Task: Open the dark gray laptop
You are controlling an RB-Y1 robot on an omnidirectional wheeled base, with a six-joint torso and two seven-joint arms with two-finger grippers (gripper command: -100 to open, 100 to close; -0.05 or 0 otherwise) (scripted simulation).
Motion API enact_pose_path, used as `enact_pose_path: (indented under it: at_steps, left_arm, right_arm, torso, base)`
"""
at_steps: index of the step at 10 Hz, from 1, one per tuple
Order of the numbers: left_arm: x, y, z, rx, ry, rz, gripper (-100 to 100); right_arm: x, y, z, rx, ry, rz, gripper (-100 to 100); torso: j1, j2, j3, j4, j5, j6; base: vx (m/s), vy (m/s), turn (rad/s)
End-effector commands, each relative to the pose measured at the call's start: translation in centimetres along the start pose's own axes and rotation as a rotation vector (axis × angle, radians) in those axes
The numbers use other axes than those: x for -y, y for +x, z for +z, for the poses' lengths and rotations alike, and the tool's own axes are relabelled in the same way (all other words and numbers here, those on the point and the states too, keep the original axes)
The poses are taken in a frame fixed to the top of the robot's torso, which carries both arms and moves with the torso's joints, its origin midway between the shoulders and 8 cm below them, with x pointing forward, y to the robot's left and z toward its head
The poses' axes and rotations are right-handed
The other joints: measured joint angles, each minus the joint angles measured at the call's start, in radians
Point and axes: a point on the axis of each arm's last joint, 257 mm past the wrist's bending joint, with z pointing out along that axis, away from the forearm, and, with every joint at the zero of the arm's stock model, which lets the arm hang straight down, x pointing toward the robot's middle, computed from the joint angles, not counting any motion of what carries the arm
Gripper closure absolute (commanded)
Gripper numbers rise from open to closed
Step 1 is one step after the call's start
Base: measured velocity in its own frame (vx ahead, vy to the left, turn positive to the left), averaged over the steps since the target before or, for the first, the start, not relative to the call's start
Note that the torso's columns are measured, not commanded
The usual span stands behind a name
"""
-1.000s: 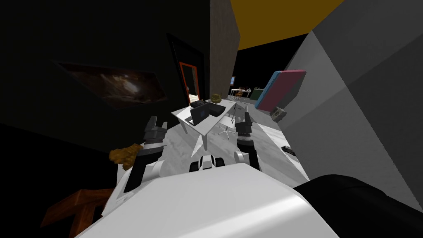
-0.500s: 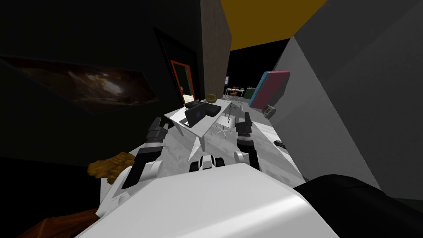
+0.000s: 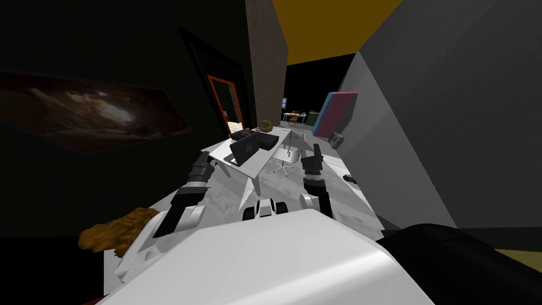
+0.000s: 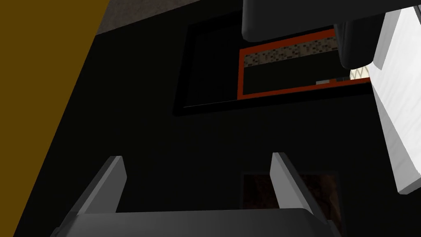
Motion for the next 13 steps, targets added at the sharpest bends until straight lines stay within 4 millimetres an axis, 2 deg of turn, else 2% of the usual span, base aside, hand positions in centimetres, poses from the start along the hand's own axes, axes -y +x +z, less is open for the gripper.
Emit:
enact_pose_path:
  at_steps: [1, 9, 13]
  left_arm:
    - [-1.4, -0.5, 0.3, -0.019, -0.054, 0.042, -100]
    - [-5.4, -2.8, 0.7, -0.054, -0.211, 0.183, -100]
    - [-7.3, -4.7, 0.9, -0.058, -0.290, 0.261, -100]
  right_arm:
    - [0.0, 0.0, 0.0, 0.000, 0.000, 0.000, 0]
    - [0.0, 0.0, 0.0, 0.000, 0.000, 0.000, 0]
    - [0.0, 0.0, 0.0, 0.000, 0.000, 0.000, 0]
  torso:
    - [0.000, 0.000, 0.000, 0.000, 0.000, 0.000]
    - [-0.001, 0.001, 0.000, 0.000, 0.000, 0.000]
    - [0.000, 0.000, 0.000, 0.000, 0.000, 0.000]
  base:
    - [0.030, 0.005, -0.166]
    - [0.034, 0.008, -0.176]
    - [0.032, 0.012, -0.181]
